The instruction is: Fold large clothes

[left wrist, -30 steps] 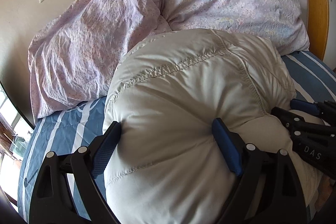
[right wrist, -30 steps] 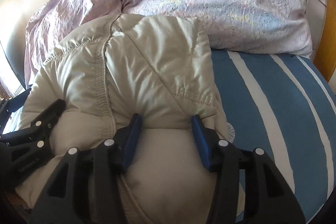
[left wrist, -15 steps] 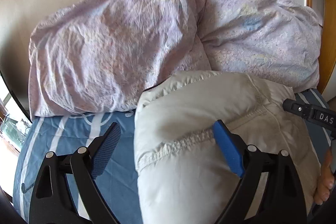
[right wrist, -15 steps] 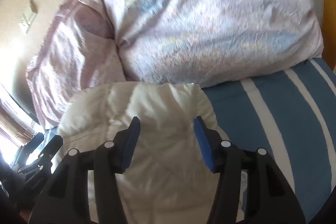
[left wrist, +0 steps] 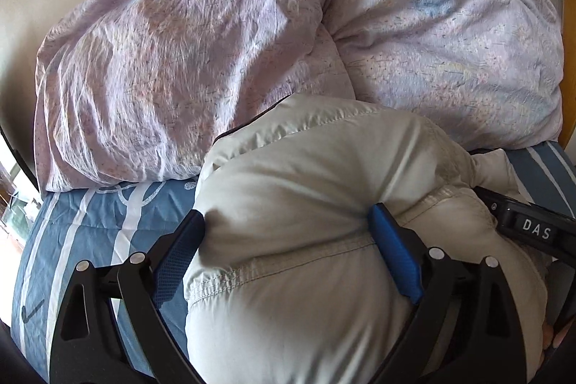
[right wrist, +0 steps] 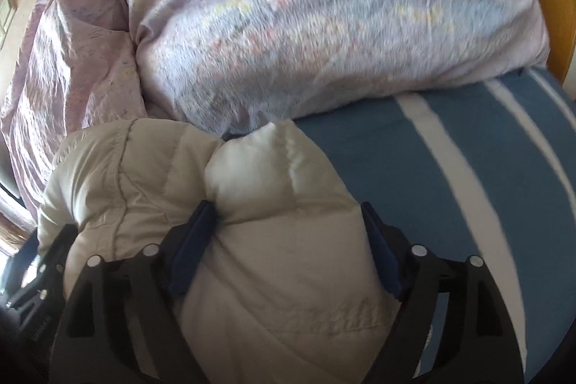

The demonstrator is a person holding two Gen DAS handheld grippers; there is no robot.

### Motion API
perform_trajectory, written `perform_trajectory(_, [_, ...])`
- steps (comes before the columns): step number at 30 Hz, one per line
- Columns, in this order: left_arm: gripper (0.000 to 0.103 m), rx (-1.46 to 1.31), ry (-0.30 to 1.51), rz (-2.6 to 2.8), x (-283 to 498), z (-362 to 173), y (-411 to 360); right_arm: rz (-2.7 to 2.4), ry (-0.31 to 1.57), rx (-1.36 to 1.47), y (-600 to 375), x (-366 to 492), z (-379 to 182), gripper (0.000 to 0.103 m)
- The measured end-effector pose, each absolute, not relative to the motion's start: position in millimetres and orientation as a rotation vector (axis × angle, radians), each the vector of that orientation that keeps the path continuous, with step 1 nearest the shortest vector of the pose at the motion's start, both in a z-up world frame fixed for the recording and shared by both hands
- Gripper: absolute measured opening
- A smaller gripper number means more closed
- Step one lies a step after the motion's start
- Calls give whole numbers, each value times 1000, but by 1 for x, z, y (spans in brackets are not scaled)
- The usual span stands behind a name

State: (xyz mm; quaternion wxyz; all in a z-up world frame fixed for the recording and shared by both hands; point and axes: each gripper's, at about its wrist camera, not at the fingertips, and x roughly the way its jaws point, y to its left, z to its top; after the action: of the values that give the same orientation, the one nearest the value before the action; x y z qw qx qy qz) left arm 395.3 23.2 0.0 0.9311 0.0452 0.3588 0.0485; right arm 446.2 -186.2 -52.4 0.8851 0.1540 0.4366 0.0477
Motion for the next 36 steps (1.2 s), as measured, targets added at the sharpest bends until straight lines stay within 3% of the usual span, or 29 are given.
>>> perform_trajectory(3, [93, 53, 704, 68, 374, 14, 36, 128, 867, 293, -189, 421, -32, 71])
perform_trajectory(10, [93, 70, 695, -28, 304, 33, 28, 267, 730, 236, -188, 326, 15, 68])
perform_trajectory(21, [94, 240, 677, -39, 271, 18, -3, 238, 751, 115, -179, 288, -15, 66])
perform_trajectory(36, [96, 205, 728, -6, 278, -12, -9, 211, 799, 127, -177, 291, -48, 69])
